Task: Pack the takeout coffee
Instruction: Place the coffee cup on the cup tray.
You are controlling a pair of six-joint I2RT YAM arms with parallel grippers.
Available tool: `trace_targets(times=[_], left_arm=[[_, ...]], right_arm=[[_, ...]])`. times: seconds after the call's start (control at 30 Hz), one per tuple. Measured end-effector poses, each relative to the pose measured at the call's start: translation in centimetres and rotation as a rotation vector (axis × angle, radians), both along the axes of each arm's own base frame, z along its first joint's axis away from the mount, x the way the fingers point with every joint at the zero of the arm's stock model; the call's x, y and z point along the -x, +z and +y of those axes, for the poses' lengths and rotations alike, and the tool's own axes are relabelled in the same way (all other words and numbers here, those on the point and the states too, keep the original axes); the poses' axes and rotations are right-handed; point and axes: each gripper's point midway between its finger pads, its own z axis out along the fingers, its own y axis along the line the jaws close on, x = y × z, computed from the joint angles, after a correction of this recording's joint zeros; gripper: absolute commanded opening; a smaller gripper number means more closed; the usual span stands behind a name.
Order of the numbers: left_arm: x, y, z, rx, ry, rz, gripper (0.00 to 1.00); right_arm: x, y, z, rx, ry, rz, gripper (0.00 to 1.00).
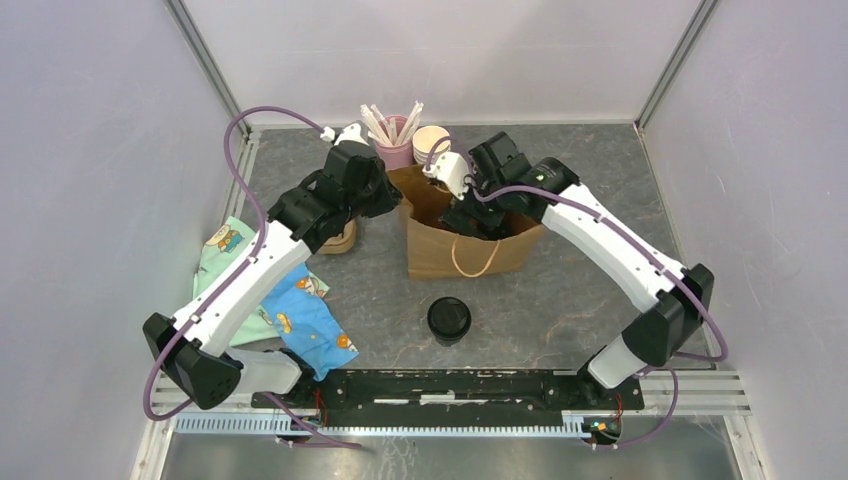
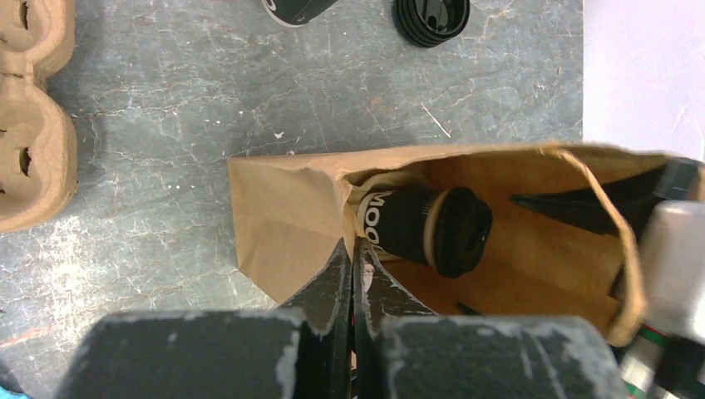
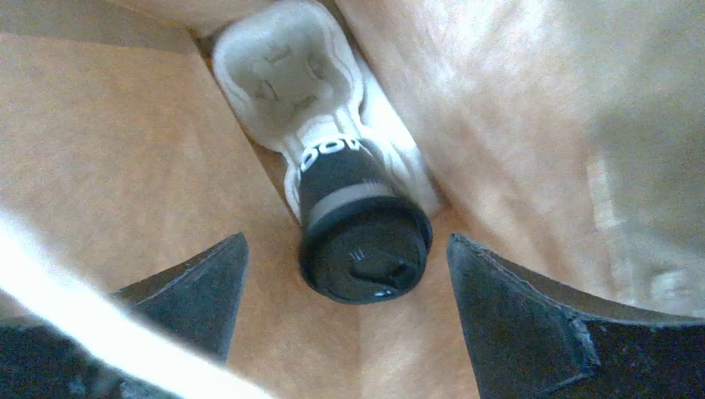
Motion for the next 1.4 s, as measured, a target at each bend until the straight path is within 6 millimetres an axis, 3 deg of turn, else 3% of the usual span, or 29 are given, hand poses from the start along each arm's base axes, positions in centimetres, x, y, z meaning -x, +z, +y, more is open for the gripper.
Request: trace_targets(times=[0.27,0.5,0.63,0.87,1.0,1.13,1.27,1.4], left_arm=[[-0.7,0.2,0.0,-0.010,-0.006,-0.013,0.02],[-1.4,0.1,-0.2,-0.015,0.002,-0.007,0.02],[-1.7,0.3,-0.5,-0.007,-0.005,-0.006,0.02],[-1.7,1.1,-0.9,0.012,-0.021,-0.013,0.02],[-1.7,1.1,-0.7,0.007,-0.014,-0.014,0.02],[-1.7,1.2,-0.4,-0.004,0.001,-0.013,0.02],[-2.0,1.5,0.3,-0.019,0.028,-0.020,0.02],[-2.3,1.8,0.7,-0.026,0.046,-0.023,0.02]], right_arm=[[1.4,5.6,0.3,-0.142,-0.026,-0.061,0.98],[2.5,8.2,0.3,-0.226,-0.035,-0.085,0.98],[2.4,8.4,0.7,-0.253,-0.031,-0.096,0.94],[2.5,6.2,2.0,-0.253,-0.002,-0.020,0.91],[3.0,6.8,2.7,-0.287,0.018,0.000,0.92],[3.9,9.3,3.3,-0.378,0.041,-0.015,0.96],[5.8,13.4,3.1,-0.517,0.073,-0.076,0.98],[9.3,16.0,2.4,-0.666,0.144,-0.115,0.98]])
